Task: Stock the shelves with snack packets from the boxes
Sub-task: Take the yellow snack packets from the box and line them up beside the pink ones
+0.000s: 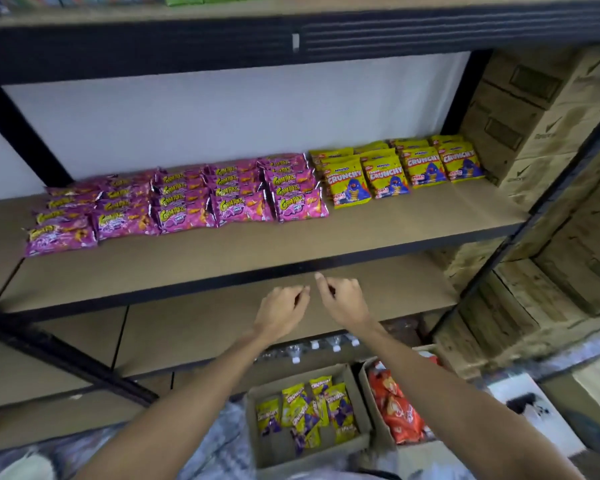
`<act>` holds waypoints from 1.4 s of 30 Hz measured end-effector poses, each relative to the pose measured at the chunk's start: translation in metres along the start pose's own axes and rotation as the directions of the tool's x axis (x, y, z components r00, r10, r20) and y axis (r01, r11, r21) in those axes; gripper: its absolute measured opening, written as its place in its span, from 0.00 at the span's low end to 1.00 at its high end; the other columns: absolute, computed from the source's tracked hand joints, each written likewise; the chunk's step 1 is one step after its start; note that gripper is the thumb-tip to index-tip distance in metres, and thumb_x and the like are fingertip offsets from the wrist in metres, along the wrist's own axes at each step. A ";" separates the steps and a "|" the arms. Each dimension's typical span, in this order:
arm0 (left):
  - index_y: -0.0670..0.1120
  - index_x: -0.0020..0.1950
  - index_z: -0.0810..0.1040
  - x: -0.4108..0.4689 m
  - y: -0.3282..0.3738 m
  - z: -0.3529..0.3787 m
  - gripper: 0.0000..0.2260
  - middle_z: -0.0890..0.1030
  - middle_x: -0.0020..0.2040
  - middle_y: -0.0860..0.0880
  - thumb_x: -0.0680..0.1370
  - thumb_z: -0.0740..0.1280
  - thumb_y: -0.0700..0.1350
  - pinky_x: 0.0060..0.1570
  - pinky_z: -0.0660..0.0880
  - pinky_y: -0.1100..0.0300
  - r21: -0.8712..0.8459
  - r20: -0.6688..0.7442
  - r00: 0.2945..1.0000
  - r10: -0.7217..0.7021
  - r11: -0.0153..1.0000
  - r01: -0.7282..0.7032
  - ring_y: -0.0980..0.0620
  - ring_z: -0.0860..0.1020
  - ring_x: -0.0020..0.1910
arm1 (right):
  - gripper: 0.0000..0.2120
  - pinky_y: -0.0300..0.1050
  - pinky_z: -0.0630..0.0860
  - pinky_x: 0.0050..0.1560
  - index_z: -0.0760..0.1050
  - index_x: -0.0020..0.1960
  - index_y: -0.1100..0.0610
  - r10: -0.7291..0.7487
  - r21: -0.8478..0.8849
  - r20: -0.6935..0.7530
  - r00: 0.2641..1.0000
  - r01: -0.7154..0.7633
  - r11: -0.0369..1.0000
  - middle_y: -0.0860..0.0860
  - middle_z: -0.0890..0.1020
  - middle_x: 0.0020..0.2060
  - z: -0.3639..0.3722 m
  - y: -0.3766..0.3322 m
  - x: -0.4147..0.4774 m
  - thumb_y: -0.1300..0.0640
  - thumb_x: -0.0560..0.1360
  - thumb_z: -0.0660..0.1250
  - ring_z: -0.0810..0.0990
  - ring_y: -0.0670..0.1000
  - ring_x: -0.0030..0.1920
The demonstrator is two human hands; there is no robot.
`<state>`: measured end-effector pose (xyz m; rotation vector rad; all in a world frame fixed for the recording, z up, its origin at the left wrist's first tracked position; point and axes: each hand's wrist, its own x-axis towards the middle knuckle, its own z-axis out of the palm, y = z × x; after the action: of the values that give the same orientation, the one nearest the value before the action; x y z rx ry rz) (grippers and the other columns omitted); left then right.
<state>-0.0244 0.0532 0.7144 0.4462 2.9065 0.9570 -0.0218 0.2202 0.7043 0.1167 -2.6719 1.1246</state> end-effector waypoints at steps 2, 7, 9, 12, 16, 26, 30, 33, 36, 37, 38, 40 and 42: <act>0.48 0.33 0.69 -0.021 -0.014 0.014 0.21 0.75 0.29 0.51 0.84 0.55 0.53 0.33 0.68 0.54 0.014 0.051 0.998 -0.037 0.999 0.036 0.48 0.76 0.31 | 0.28 0.38 0.58 0.29 0.59 0.25 0.49 0.062 0.002 0.036 0.997 -0.062 0.998 0.46 0.64 0.19 0.016 -0.001 -0.028 0.48 0.83 0.60 0.69 0.47 0.23; 0.48 0.34 0.70 -0.060 -0.042 0.047 0.19 0.75 0.31 0.50 0.84 0.57 0.50 0.33 0.63 0.57 -0.020 0.205 0.962 -0.182 0.981 0.190 0.49 0.74 0.31 | 0.27 0.47 0.62 0.31 0.61 0.26 0.54 0.266 -0.033 0.078 0.961 -0.264 0.964 0.48 0.66 0.20 0.057 0.020 -0.095 0.48 0.83 0.59 0.66 0.48 0.23; 0.47 0.32 0.69 -0.074 -0.054 0.062 0.20 0.76 0.32 0.47 0.84 0.58 0.51 0.34 0.64 0.57 -0.043 0.266 0.928 -0.261 0.958 0.282 0.45 0.77 0.34 | 0.27 0.50 0.67 0.30 0.64 0.27 0.55 0.344 -0.058 0.139 0.929 -0.339 0.939 0.49 0.69 0.21 0.069 0.030 -0.119 0.46 0.83 0.57 0.67 0.48 0.23; 0.47 0.32 0.70 -0.094 -0.056 0.078 0.21 0.80 0.36 0.40 0.84 0.58 0.50 0.35 0.65 0.53 -0.050 0.341 0.888 -0.308 0.938 0.344 0.41 0.81 0.40 | 0.26 0.45 0.66 0.27 0.65 0.28 0.53 0.391 -0.084 0.188 0.901 -0.382 0.920 0.47 0.68 0.21 0.073 0.042 -0.143 0.49 0.84 0.58 0.66 0.44 0.21; 0.45 0.34 0.70 -0.111 -0.059 0.091 0.20 0.75 0.35 0.43 0.85 0.56 0.49 0.33 0.55 0.56 0.087 0.397 0.828 -0.397 0.914 0.396 0.50 0.73 0.38 | 0.25 0.46 0.68 0.27 0.66 0.28 0.55 0.475 -0.151 0.282 0.834 -0.450 0.880 0.53 0.74 0.25 0.077 0.065 -0.164 0.49 0.83 0.60 0.73 0.51 0.23; 0.45 0.43 0.76 -0.133 -0.137 0.222 0.18 0.79 0.46 0.37 0.84 0.53 0.53 0.46 0.75 0.49 -0.038 0.561 0.633 -0.534 0.746 0.664 0.37 0.79 0.47 | 0.26 0.43 0.66 0.37 0.63 0.27 0.53 0.650 -0.320 0.433 0.624 -0.568 0.758 0.54 0.73 0.27 0.131 0.146 -0.189 0.50 0.84 0.58 0.77 0.56 0.32; 0.50 0.35 0.64 -0.129 -0.177 0.271 0.17 0.76 0.40 0.36 0.82 0.53 0.53 0.42 0.73 0.48 -0.049 0.559 0.618 -0.554 0.721 0.691 0.33 0.78 0.45 | 0.26 0.44 0.66 0.36 0.63 0.27 0.54 0.659 -0.333 0.461 0.594 -0.573 0.749 0.54 0.71 0.26 0.188 0.205 -0.205 0.51 0.83 0.58 0.75 0.55 0.31; 0.47 0.34 0.67 -0.129 -0.216 0.311 0.19 0.75 0.37 0.38 0.81 0.52 0.55 0.41 0.74 0.48 -0.055 0.558 0.606 -0.567 0.704 0.708 0.34 0.78 0.43 | 0.24 0.42 0.63 0.35 0.62 0.28 0.53 0.624 -0.330 0.521 0.583 -0.537 0.777 0.51 0.69 0.26 0.232 0.246 -0.213 0.53 0.83 0.58 0.71 0.53 0.30; 0.37 0.41 0.74 -0.130 -0.261 0.358 0.22 0.79 0.42 0.35 0.84 0.53 0.51 0.45 0.76 0.44 -0.048 0.573 0.568 -0.590 0.668 0.742 0.37 0.79 0.42 | 0.25 0.41 0.62 0.33 0.60 0.27 0.52 0.603 -0.329 0.544 0.583 -0.513 0.793 0.49 0.66 0.24 0.280 0.288 -0.221 0.54 0.83 0.58 0.69 0.51 0.26; 0.36 0.41 0.74 -0.132 -0.277 0.374 0.22 0.79 0.40 0.35 0.84 0.53 0.51 0.44 0.76 0.42 -0.051 0.562 0.572 -0.598 0.665 0.745 0.38 0.79 0.40 | 0.25 0.41 0.60 0.31 0.59 0.27 0.52 0.585 -0.322 0.562 0.585 -0.497 0.806 0.48 0.66 0.23 0.295 0.301 -0.225 0.54 0.83 0.58 0.68 0.49 0.25; 0.35 0.41 0.74 -0.134 -0.294 0.392 0.22 0.78 0.39 0.36 0.84 0.54 0.51 0.44 0.77 0.41 -0.054 0.549 0.575 -0.606 0.661 0.748 0.38 0.79 0.39 | 0.26 0.40 0.58 0.28 0.59 0.27 0.52 0.567 -0.307 0.572 0.593 -0.486 0.818 0.48 0.65 0.23 0.312 0.316 -0.230 0.54 0.84 0.58 0.67 0.47 0.24; 0.35 0.42 0.75 -0.137 -0.328 0.424 0.22 0.79 0.40 0.35 0.83 0.55 0.51 0.43 0.77 0.43 -0.025 0.536 0.564 -0.628 0.656 0.754 0.37 0.80 0.40 | 0.25 0.38 0.56 0.25 0.60 0.28 0.53 0.555 -0.312 0.591 0.585 -0.469 0.826 0.49 0.66 0.23 0.344 0.345 -0.235 0.53 0.84 0.58 0.67 0.46 0.24; 0.33 0.44 0.76 -0.140 -0.361 0.454 0.21 0.80 0.41 0.34 0.84 0.55 0.48 0.41 0.77 0.43 -0.012 0.526 0.550 -0.648 0.642 0.767 0.38 0.79 0.39 | 0.25 0.40 0.59 0.27 0.63 0.30 0.55 0.562 -0.335 0.603 0.566 -0.461 0.822 0.50 0.68 0.25 0.375 0.375 -0.240 0.50 0.84 0.56 0.69 0.49 0.27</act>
<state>0.0790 -0.0028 0.1298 -0.4629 2.1164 0.8571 0.0775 0.2104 0.1311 -0.3981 -3.6122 1.2026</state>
